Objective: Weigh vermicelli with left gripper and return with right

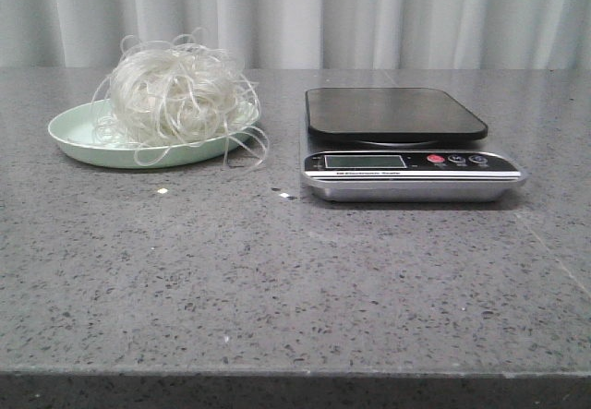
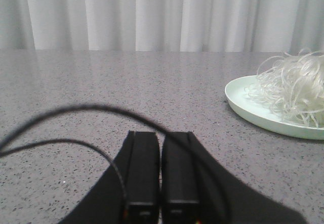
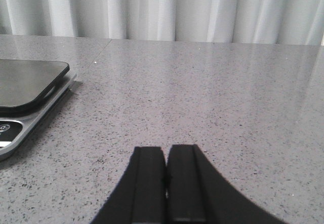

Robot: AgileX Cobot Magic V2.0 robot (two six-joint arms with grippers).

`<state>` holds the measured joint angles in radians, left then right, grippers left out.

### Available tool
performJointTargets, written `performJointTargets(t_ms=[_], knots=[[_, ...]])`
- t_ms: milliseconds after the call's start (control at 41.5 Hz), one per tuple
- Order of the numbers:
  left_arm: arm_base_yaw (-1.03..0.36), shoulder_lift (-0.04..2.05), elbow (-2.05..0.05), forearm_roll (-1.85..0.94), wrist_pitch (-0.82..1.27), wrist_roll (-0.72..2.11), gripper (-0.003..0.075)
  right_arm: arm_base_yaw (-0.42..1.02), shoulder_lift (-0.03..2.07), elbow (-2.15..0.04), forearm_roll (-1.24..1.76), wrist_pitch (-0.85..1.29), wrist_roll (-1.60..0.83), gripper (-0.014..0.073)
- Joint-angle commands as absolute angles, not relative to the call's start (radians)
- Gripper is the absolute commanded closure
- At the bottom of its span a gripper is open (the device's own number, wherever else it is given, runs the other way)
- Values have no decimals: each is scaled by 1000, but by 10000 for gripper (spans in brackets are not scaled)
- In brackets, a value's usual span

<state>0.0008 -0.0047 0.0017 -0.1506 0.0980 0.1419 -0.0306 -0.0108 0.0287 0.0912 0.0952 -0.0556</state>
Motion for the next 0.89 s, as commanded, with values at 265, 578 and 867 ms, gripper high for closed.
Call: performJointTargets(t_ms=[265,578,867], knots=[[-5,-23,10,-160,-73,131,584,-36,-26,20,90,19,-59,442],[-5,-17,-34,-146,-386,131,584,-36,-26,20,90,19,-59,442],[-29,205,-475,-94,-95,131,583,-36,-26,20,90,19,-59,442]])
